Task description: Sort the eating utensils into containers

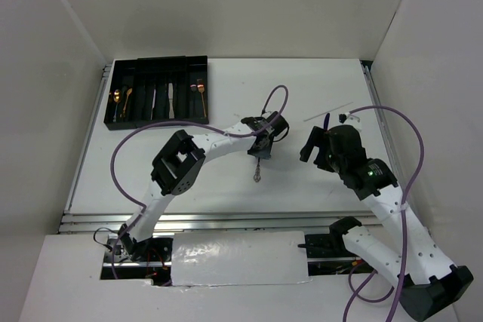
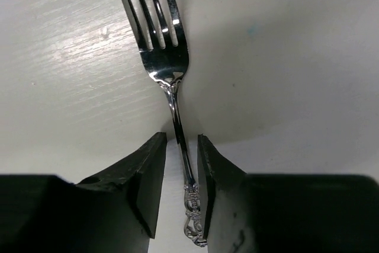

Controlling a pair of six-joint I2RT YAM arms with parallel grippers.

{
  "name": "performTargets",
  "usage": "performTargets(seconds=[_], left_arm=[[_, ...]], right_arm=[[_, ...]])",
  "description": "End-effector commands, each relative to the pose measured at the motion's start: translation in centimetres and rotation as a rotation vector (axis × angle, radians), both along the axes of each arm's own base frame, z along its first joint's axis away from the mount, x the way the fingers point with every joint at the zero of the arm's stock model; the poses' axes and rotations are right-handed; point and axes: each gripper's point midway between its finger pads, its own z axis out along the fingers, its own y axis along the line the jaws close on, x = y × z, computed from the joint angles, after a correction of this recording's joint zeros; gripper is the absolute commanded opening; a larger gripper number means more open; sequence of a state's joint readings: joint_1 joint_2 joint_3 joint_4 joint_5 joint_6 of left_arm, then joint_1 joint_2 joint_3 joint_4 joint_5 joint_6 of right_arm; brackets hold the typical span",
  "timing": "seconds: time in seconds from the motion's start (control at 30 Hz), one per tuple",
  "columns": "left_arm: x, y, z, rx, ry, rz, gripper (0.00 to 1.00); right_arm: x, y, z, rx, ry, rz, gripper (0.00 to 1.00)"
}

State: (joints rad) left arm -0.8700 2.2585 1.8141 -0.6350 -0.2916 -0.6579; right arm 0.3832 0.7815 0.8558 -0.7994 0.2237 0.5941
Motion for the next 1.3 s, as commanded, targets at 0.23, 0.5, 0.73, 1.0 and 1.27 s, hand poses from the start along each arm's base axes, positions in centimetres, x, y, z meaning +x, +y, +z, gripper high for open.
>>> performTargets(seconds=[0.23, 0.5, 0.73, 1.0, 1.27], left_arm=[[-0.8, 2.1, -0.6, 0.099, 0.048, -0.041, 0.0], [1.9, 4.4, 10.8, -0.133, -0.019, -0.093, 0.0], [11.3, 14.1, 18.6, -0.199, -0.185, 0.16, 0.0], [20.0, 21.9, 17.2, -0.224, -0.264, 0.367, 0.0], [24.7, 24.4, 13.3, -0.233, -0.267, 0.401, 0.0]], right_arm=[[1.8, 1.0, 1.9, 0.047, -0.093, 0.021, 0.99], [1.9, 0.6, 3.5, 0.031, -0.14, 0.031, 0.99], [2.2, 1.0, 5.5, 0.06, -0.182, 0.039, 0.99], [1.9, 2.3, 6.1, 0.092, -0.149, 0.095, 0.99], [1.1, -0.3, 3.6, -0.03, -0.082, 0.032, 0.99]])
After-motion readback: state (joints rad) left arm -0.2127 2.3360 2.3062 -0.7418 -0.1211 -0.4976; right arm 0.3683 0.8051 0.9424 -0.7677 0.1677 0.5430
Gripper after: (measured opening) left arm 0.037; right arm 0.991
